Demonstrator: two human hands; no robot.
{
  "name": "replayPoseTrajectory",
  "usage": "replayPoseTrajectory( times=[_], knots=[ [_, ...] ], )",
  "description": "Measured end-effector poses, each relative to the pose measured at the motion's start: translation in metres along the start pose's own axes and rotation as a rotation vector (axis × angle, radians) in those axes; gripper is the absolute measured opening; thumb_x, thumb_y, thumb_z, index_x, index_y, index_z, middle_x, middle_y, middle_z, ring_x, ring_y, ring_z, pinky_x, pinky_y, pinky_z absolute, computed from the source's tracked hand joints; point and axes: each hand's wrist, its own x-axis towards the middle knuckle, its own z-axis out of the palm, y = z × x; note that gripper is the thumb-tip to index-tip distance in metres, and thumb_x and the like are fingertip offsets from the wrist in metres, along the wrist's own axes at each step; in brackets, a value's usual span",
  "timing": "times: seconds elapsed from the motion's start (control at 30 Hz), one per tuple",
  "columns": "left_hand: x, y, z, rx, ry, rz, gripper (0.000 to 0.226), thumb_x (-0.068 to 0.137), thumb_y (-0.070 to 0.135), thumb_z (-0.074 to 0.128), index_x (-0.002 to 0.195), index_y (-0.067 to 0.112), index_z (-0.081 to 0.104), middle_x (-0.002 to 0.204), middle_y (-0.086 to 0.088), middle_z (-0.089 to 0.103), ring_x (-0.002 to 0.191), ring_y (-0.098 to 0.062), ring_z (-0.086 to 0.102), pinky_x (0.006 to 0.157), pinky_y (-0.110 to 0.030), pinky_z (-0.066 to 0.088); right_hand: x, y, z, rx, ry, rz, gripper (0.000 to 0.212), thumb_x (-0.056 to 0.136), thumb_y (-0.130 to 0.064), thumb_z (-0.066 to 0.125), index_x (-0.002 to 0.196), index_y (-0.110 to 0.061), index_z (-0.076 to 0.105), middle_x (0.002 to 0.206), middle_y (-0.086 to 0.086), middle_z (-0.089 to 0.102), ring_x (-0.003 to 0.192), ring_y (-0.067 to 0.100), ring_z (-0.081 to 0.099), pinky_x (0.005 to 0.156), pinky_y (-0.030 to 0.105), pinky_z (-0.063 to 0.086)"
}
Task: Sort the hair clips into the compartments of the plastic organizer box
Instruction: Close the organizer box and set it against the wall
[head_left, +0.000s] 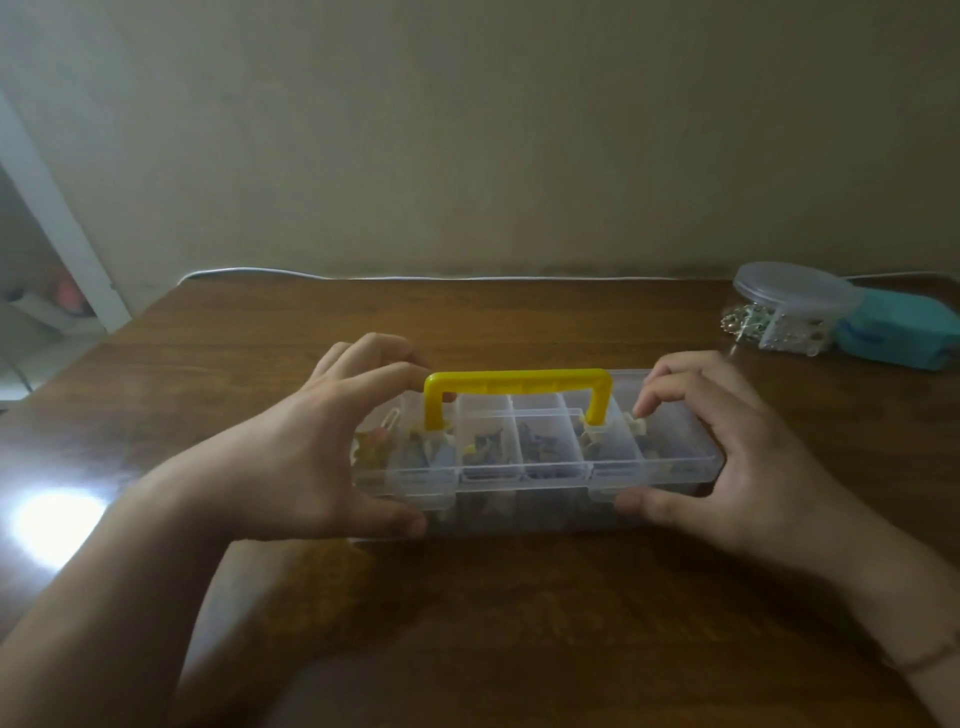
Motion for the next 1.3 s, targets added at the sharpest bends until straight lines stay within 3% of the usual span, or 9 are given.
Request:
replayPoseTrajectory(
  times=[0.33,0.57,0.7,0.8,0.9,1.03,1.1,1.2,1.3],
  knots=[
    [0.001,-0.007,0.006,0.076,0.118,0.064,0.081,0.065,0.069,0.071,0.136,0.038,0.047,0.137,0.029,0.04,0.134,-0.013,0.034,0.1,-0.037,0.048,0.003,0.004,0.005,-0.03,0.082,-0.056,0.053,0.065,-0.07,0.064,0.107,-0.04,0.053,0.121,-0.026,0.042,0.119,-0.012,0.038,0.083,0.012,0.036],
    [0.008,-0.005,0.016,0.101,0.179,0.047,0.082,0.062,0.085,0.061,0.131,0.043,0.051,0.137,0.038,0.035,0.137,0.002,0.027,0.1,-0.027,0.043,0.005,0.004,0.001,-0.191,0.0,-0.006,0.066,0.065,-0.084,0.051,0.116,-0.042,0.044,0.128,-0.024,0.033,0.112,-0.006,0.037,0.08,0.012,0.032],
    [0.019,0.001,0.036,0.078,0.354,0.036,0.065,0.067,0.078,0.06,0.123,0.045,0.054,0.133,0.027,0.041,0.133,-0.008,0.035,0.101,-0.036,0.041,0.006,0.01,-0.001,-0.227,0.104,0.06,0.066,0.068,-0.075,0.05,0.121,-0.036,0.053,0.135,-0.017,0.046,0.121,0.004,0.044,0.092,0.028,0.044],
    [0.024,0.006,0.05,-0.018,0.479,-0.036,0.059,0.067,0.072,0.063,0.117,0.042,0.057,0.132,0.017,0.044,0.13,-0.016,0.042,0.101,-0.046,0.046,0.009,0.015,0.003,-0.136,0.141,0.12,0.058,0.079,-0.054,0.064,0.132,-0.034,0.049,0.148,-0.018,0.036,0.131,-0.001,0.032,0.107,0.029,0.037],
    [0.024,0.011,0.055,0.118,0.597,-0.085,0.055,0.067,0.07,0.063,0.106,0.031,0.064,0.122,0.009,0.052,0.12,-0.02,0.046,0.093,-0.043,0.048,0.011,0.021,0.008,-0.199,0.099,0.125,0.058,0.084,-0.059,0.056,0.137,-0.037,0.041,0.152,-0.02,0.028,0.137,-0.002,0.022,0.11,0.028,0.03],
    [0.037,0.009,0.048,0.393,0.621,-0.102,0.054,0.068,0.073,0.068,0.092,0.025,0.067,0.103,0.006,0.064,0.1,-0.024,0.056,0.072,-0.041,0.054,0.026,0.023,0.004,-0.406,0.136,0.114,0.06,0.085,-0.063,0.052,0.138,-0.038,0.04,0.144,-0.017,0.039,0.133,0.007,0.033,0.105,0.031,0.036],
    [0.055,0.005,0.042,0.397,0.567,-0.204,0.051,0.065,0.067,0.075,0.097,0.028,0.068,0.107,0.007,0.065,0.104,-0.024,0.058,0.072,-0.039,0.054,0.047,0.026,0.004,-0.418,0.116,0.131,0.057,0.087,-0.057,0.056,0.138,-0.036,0.039,0.143,-0.016,0.038,0.13,0.008,0.038,0.101,0.029,0.037],
    [0.094,-0.011,0.038,0.254,0.521,-0.341,0.043,0.074,0.051,0.079,0.111,0.032,0.068,0.125,0.01,0.061,0.119,-0.021,0.053,0.085,-0.036,0.049,0.087,0.042,0.008,-0.309,0.079,0.215,0.05,0.093,-0.044,0.056,0.138,-0.031,0.04,0.146,-0.016,0.032,0.128,0.01,0.041,0.099,0.028,0.044],
    [0.137,-0.038,0.039,0.083,0.53,-0.448,0.037,0.087,0.037,0.071,0.124,0.038,0.064,0.146,0.009,0.048,0.129,-0.021,0.048,0.098,-0.037,0.046,0.123,0.072,0.017,-0.181,0.127,0.31,0.047,0.099,-0.028,0.05,0.144,-0.027,0.039,0.158,-0.006,0.02,0.14,0.018,0.033,0.109,0.033,0.037]
  ],
)
